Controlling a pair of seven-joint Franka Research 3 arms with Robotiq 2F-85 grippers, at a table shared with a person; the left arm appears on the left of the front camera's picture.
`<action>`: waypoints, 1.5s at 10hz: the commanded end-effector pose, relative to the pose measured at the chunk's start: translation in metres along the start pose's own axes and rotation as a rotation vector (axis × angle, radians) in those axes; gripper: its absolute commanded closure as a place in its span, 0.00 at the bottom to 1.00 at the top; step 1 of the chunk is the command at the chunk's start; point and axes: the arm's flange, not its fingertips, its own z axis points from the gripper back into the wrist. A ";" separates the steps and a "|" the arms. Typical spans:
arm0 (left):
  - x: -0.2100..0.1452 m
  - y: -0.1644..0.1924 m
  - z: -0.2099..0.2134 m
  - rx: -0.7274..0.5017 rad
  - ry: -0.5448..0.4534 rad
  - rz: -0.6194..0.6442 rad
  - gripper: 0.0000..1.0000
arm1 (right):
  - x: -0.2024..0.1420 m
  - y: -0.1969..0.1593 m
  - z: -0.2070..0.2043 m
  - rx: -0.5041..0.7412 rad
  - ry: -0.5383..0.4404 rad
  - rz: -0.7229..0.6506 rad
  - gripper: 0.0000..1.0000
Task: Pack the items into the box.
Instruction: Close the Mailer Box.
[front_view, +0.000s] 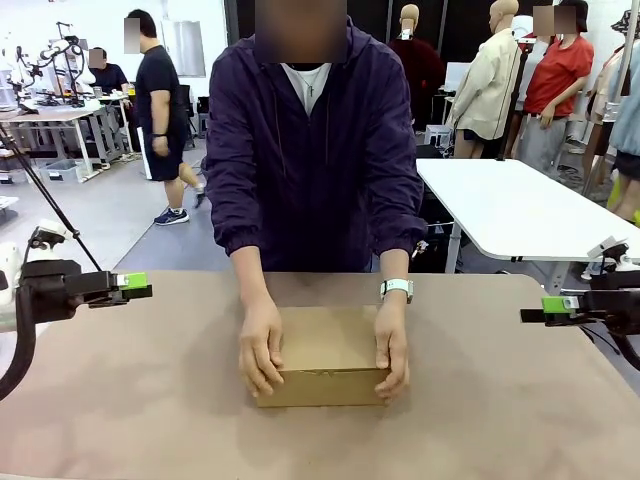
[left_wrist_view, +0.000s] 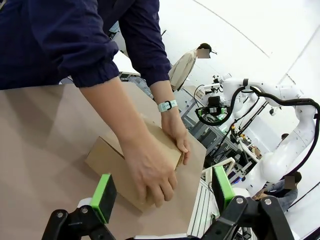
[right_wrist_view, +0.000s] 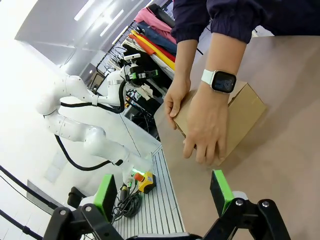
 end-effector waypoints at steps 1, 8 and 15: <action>0.000 -0.002 -0.004 0.009 -0.012 -0.015 0.00 | 0.003 0.004 -0.001 0.005 0.005 0.010 0.00; 0.000 -0.002 -0.004 0.009 -0.012 -0.015 0.00 | 0.003 0.004 -0.001 0.005 0.005 0.010 0.00; 0.000 -0.002 -0.004 0.009 -0.012 -0.015 0.00 | 0.003 0.004 -0.001 0.005 0.005 0.010 0.00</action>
